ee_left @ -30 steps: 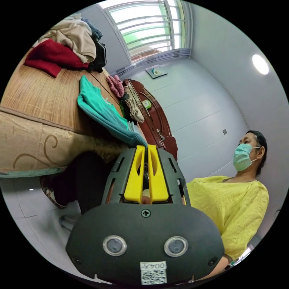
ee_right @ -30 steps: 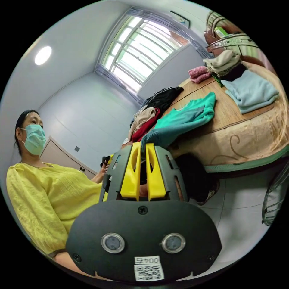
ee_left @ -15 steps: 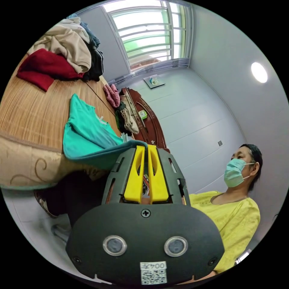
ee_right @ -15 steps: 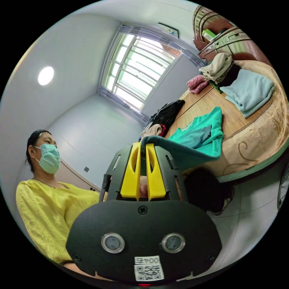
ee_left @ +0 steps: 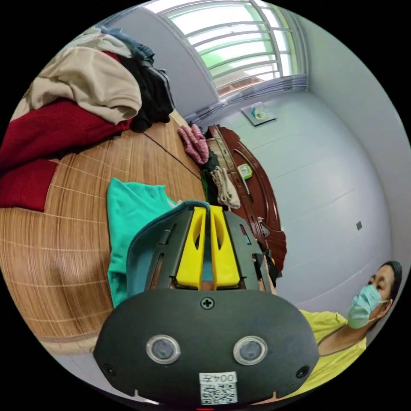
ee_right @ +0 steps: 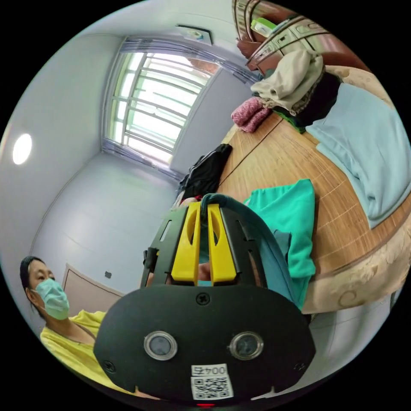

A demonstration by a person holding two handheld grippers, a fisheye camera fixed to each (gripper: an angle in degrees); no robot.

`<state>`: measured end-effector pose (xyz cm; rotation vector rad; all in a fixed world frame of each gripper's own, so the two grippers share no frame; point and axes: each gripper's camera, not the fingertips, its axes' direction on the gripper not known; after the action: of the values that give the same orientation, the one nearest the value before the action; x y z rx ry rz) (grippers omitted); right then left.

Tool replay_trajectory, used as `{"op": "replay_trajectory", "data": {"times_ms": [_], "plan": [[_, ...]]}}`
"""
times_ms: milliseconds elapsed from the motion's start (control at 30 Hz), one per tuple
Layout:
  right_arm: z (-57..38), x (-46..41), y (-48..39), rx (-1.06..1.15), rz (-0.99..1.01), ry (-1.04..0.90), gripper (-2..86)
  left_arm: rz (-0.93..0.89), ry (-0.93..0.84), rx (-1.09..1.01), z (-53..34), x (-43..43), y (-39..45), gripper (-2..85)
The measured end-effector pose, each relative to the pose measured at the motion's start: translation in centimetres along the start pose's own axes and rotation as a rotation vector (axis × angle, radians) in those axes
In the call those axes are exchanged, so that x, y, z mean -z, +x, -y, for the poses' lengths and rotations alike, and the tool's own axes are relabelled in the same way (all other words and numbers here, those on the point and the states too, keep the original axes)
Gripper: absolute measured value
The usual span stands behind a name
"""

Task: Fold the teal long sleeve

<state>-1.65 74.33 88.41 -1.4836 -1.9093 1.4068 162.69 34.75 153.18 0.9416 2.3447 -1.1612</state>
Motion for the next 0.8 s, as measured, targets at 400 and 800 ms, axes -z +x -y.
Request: {"op": "replay_trajectory", "data": {"times_ms": [400,800], "plan": [[8.4,-19.2,17.2,-0.305,-0.100,-0.010,6.1,-0.016,0.132,0.318,5.2,-9.0,-12.3,2.5],[5.6,-32.1,4.6,0.277,-0.568,-0.422,9.4,0.383,0.058,-0.129,1.8,-2.8,1.4,2.6]]}}
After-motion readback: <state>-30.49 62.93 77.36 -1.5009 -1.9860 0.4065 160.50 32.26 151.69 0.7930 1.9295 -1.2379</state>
